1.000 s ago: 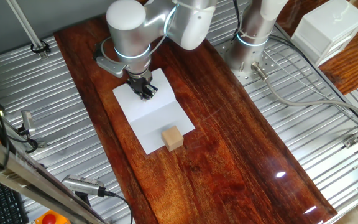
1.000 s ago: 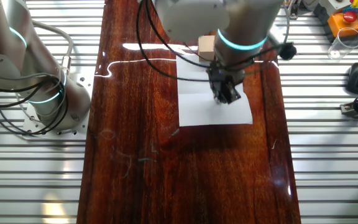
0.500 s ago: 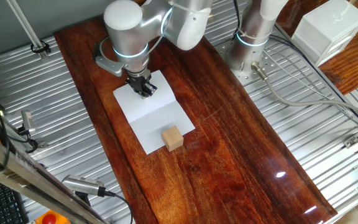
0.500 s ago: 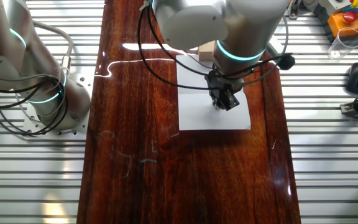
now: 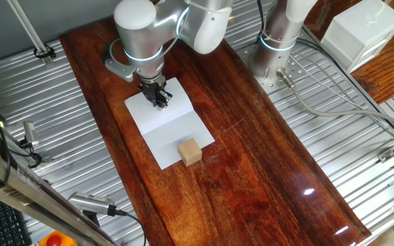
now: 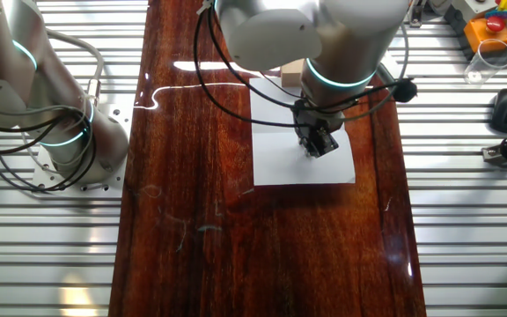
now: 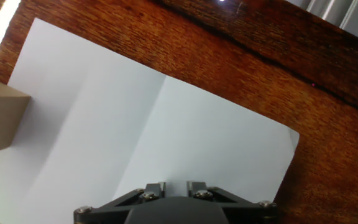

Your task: Unfold a piece of paper

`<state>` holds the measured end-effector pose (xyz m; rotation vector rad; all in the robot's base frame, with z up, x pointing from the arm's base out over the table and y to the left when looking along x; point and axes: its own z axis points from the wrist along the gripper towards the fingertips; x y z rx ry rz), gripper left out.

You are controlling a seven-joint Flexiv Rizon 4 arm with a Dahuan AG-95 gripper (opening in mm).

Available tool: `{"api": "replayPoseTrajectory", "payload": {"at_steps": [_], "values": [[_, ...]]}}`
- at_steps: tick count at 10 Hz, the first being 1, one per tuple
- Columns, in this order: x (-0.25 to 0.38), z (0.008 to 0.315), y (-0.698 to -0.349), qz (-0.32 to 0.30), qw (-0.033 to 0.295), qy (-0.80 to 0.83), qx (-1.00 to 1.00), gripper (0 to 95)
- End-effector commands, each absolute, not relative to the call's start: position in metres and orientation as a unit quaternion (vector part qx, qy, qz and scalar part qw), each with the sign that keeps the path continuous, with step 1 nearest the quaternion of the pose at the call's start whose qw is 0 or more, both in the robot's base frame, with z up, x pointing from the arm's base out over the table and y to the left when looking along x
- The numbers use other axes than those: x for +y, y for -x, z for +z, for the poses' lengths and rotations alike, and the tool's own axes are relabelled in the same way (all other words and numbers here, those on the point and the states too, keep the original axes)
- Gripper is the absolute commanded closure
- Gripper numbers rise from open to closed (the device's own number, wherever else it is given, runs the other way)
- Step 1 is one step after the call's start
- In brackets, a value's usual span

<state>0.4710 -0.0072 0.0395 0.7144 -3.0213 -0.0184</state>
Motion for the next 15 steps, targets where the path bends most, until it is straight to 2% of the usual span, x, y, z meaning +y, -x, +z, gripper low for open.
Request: {"api": "replayPoseTrajectory", "payload": {"at_steps": [1, 15], "values": [[-0.009, 0.036, -0.471, -0.002, 0.018, -0.223, -0.975, 95.0], [-0.017, 0.020, -0.471, 0.001, 0.009, -0.229, -0.973, 95.0]]}}
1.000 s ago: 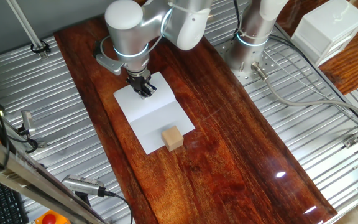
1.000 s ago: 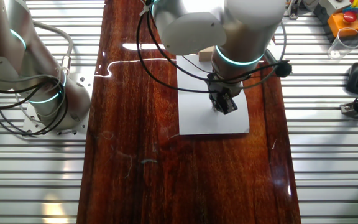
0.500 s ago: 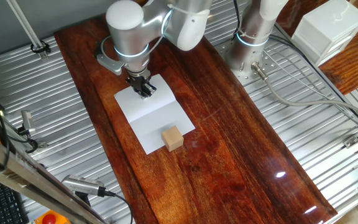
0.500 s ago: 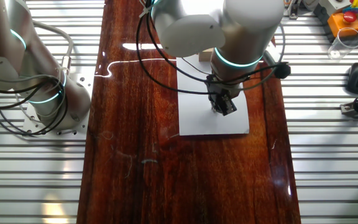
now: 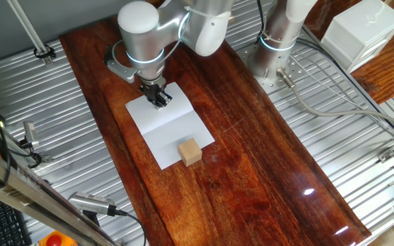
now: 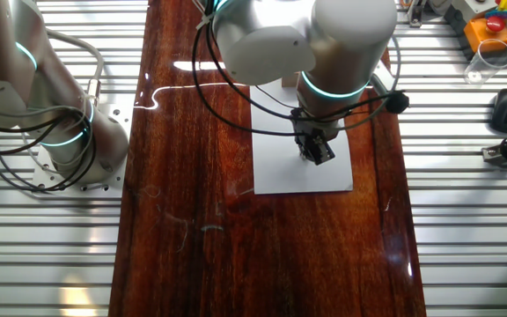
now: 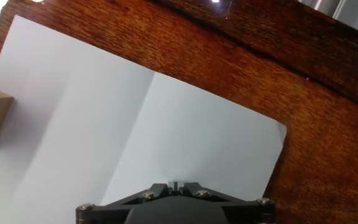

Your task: Unfold a piece of paper

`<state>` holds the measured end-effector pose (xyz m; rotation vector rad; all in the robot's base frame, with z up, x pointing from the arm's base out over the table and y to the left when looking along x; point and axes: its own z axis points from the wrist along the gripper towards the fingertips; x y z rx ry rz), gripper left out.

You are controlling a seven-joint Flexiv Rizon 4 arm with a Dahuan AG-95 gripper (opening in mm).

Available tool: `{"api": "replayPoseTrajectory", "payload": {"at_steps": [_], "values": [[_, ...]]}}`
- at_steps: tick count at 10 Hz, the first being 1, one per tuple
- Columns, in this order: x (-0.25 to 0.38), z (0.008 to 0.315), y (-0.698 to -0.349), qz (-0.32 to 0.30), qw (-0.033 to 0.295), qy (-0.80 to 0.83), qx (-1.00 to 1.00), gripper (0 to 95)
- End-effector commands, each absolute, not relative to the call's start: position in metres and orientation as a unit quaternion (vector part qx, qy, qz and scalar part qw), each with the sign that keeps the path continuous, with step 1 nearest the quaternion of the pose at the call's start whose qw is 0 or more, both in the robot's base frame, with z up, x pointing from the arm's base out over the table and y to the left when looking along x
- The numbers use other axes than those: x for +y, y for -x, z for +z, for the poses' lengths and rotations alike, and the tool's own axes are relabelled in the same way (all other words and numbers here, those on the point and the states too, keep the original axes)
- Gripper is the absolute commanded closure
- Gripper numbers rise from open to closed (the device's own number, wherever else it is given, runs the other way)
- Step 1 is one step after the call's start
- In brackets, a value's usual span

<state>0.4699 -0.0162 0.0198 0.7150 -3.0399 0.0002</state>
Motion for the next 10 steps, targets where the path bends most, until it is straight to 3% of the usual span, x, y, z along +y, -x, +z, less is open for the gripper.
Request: {"api": "replayPoseTrajectory", "payload": {"at_steps": [1, 6, 10], "values": [[-0.017, 0.019, -0.470, 0.001, 0.009, -0.230, -0.973, 95.0], [-0.016, 0.022, -0.465, 0.001, 0.008, -0.232, -0.973, 95.0], [-0.014, 0.054, -0.462, -0.001, 0.014, -0.243, -0.970, 95.0]]}}
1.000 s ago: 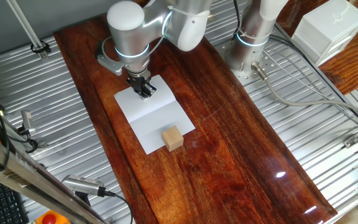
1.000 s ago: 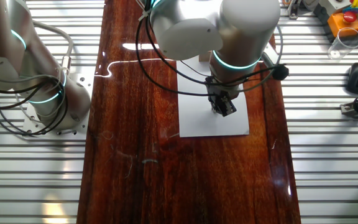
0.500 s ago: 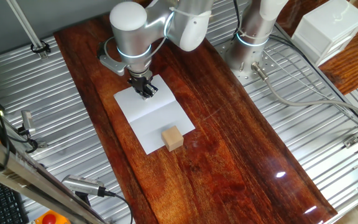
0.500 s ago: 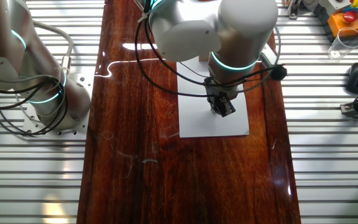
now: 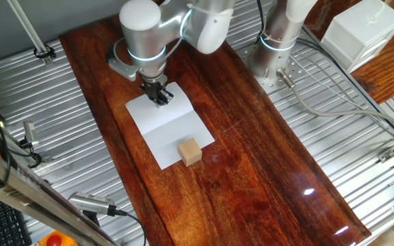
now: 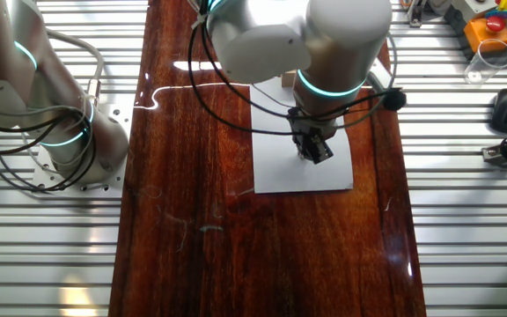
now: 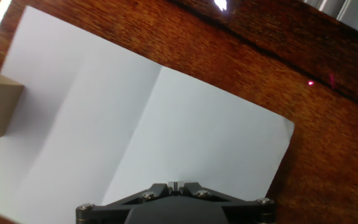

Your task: Unfold a piece of paper

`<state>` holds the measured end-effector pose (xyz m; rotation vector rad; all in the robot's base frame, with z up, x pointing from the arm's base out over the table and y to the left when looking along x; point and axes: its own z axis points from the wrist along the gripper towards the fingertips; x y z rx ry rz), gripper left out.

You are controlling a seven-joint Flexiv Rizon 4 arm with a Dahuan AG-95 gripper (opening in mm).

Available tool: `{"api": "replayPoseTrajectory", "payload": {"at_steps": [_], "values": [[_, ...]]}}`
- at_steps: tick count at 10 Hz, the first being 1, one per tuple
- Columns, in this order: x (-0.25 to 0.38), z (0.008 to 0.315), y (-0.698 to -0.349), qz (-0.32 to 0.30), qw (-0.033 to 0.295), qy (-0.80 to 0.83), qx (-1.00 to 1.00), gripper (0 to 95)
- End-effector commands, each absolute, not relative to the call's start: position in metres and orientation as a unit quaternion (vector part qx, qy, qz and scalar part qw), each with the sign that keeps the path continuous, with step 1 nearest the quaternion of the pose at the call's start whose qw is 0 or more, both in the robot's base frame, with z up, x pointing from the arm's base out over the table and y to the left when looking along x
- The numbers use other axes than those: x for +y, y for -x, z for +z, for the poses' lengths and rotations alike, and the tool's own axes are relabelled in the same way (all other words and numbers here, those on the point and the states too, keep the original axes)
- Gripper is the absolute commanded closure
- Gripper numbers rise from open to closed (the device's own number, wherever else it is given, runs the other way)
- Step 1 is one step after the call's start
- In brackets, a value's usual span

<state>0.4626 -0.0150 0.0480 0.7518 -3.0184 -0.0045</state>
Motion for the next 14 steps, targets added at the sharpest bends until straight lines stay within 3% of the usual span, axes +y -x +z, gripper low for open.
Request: {"api": "replayPoseTrajectory", "payload": {"at_steps": [1, 14], "values": [[-0.0141, 0.0538, -0.4618, -0.003, 0.013, -0.243, -0.970, 95.0], [-0.0141, 0.0538, -0.4618, -0.015, 0.006, -0.195, -0.981, 95.0]]}}
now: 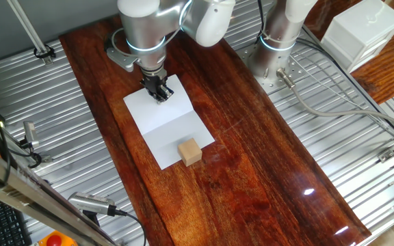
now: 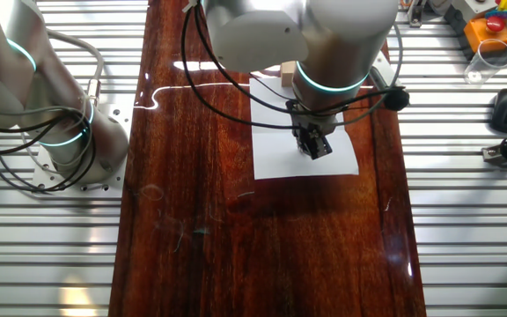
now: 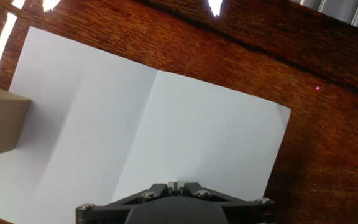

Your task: Unfold a piece of paper

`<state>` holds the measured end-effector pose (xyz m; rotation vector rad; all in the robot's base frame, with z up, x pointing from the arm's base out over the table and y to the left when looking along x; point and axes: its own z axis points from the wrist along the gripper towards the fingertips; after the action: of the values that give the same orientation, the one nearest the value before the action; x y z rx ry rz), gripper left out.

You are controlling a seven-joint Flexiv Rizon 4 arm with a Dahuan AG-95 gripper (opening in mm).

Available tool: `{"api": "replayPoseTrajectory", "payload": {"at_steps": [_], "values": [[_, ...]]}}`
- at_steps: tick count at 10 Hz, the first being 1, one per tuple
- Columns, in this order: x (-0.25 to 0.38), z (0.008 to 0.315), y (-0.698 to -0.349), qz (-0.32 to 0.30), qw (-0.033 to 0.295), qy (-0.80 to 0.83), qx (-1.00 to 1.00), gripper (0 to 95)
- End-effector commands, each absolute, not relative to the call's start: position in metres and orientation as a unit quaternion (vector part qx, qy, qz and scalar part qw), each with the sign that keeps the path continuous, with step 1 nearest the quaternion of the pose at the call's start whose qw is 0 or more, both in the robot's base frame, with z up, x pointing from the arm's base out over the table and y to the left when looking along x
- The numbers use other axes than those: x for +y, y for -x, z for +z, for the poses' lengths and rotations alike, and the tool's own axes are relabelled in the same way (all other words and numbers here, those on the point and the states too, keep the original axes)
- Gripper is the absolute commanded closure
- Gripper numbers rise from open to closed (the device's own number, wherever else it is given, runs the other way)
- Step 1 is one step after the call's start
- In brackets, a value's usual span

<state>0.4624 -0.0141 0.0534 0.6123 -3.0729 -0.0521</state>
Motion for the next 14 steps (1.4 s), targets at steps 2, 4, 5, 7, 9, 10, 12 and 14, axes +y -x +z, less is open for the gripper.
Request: {"api": "replayPoseTrajectory", "payload": {"at_steps": [2, 4, 5, 7, 9, 10, 12, 14], "values": [[-0.0141, 0.0538, -0.4618, -0.013, 0.007, -0.193, -0.981, 95.0], [-0.0141, 0.0538, -0.4618, -0.012, 0.007, -0.194, -0.981, 95.0], [-0.0141, 0.0538, -0.4618, -0.011, 0.007, -0.194, -0.981, 95.0], [-0.0141, 0.0538, -0.4618, -0.010, 0.008, -0.192, -0.981, 95.0], [-0.0141, 0.0538, -0.4618, -0.008, 0.007, -0.182, -0.983, 95.0], [-0.0141, 0.0538, -0.4618, -0.006, 0.010, -0.172, -0.985, 95.0], [-0.0141, 0.0538, -0.4618, 0.005, 0.021, -0.161, -0.987, 95.0], [-0.0141, 0.0538, -0.4618, 0.003, 0.020, -0.158, -0.987, 95.0]]}}
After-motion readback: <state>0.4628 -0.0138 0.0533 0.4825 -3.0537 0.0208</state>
